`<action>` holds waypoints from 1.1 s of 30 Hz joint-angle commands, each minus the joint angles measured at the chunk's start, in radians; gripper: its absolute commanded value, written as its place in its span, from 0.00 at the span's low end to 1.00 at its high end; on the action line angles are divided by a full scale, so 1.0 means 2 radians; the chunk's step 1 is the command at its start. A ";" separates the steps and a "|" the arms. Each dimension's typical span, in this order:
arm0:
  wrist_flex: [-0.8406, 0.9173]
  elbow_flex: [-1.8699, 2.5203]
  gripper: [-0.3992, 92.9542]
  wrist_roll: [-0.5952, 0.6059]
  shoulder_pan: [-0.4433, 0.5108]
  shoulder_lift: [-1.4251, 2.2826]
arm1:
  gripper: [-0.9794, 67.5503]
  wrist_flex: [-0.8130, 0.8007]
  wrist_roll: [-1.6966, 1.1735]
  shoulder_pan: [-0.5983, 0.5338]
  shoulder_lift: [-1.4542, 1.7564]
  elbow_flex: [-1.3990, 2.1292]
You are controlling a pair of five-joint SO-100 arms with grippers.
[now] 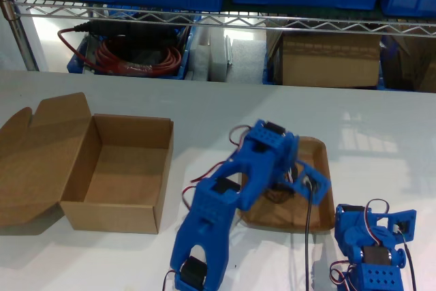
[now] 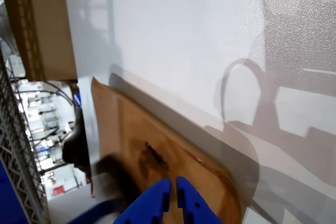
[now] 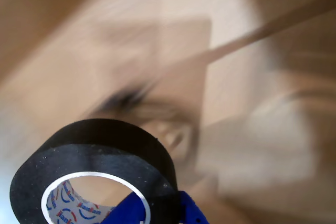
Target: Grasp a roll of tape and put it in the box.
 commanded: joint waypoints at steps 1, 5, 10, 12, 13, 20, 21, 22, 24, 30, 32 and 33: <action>0.002 -0.015 0.00 0.000 -0.074 0.143 | 0.02 -0.002 0.002 -0.002 0.003 0.007; 0.021 0.013 0.00 -0.030 -0.205 0.241 | 0.02 -0.002 0.002 -0.002 0.003 0.007; 0.042 0.099 0.00 -0.050 -0.374 0.272 | 0.02 -0.002 0.002 -0.002 0.003 0.007; 0.044 0.121 0.00 -0.051 -0.417 0.258 | 0.02 -0.002 0.002 -0.002 0.003 0.007; 0.050 0.123 0.00 -0.048 -0.432 0.249 | 0.02 -0.002 0.002 -0.002 0.003 0.007; 0.066 0.125 0.00 -0.051 -0.481 0.239 | 0.02 -0.002 0.002 -0.002 0.003 0.007; 0.064 0.125 0.00 -0.052 -0.483 0.239 | 0.02 -0.002 0.002 -0.002 0.003 0.007; 0.064 0.125 0.00 -0.054 -0.485 0.239 | 0.02 -0.002 0.002 -0.002 0.003 0.007; 0.063 0.124 0.00 -0.053 -0.485 0.237 | 0.02 -0.002 0.002 -0.002 0.003 0.007; 0.061 0.123 0.15 -0.053 -0.482 0.234 | 0.02 -0.002 0.002 -0.002 0.003 0.007; 0.063 0.123 0.25 -0.052 -0.482 0.235 | 0.02 -0.002 0.002 -0.002 0.003 0.007; 0.064 0.123 0.33 -0.050 -0.482 0.235 | 0.02 -0.002 0.002 -0.002 0.003 0.007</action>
